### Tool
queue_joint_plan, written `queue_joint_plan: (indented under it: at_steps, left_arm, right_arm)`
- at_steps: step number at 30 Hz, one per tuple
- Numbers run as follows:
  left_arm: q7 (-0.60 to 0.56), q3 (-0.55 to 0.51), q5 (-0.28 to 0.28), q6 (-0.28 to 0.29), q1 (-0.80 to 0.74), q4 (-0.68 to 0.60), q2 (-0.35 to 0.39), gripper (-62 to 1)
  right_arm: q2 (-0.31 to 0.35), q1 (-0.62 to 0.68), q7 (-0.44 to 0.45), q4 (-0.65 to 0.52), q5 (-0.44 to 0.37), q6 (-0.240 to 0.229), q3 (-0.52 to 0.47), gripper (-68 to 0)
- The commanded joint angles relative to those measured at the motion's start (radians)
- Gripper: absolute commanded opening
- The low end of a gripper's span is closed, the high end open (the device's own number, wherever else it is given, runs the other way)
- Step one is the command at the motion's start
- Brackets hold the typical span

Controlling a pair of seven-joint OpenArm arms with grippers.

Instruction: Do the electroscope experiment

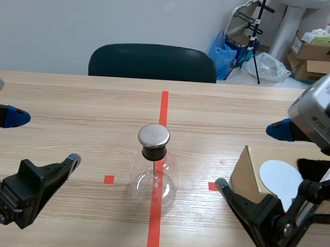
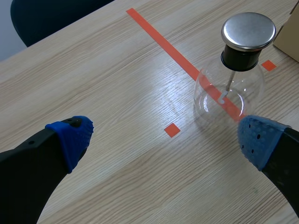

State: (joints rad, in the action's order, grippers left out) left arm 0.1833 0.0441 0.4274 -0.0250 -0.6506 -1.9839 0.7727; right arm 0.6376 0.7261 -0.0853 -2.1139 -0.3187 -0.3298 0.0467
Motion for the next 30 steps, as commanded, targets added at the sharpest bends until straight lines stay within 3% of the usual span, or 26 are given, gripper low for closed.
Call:
queue_joint_plan:
  at_steps: [1, 30]
  left_arm:
    - [-0.01, -0.005, -0.001, -0.002, 0.006, -0.013, -0.002, 1.4]
    - [-0.01, -0.005, -0.014, -0.002, 0.006, -0.013, -0.002, 1.4]
  right_arm:
    - [0.002, -0.014, 0.008, -0.006, -0.007, 0.0, -0.008, 0.4]
    - [0.002, -0.014, 0.008, -0.006, -0.007, 0.0, -0.008, 0.4]
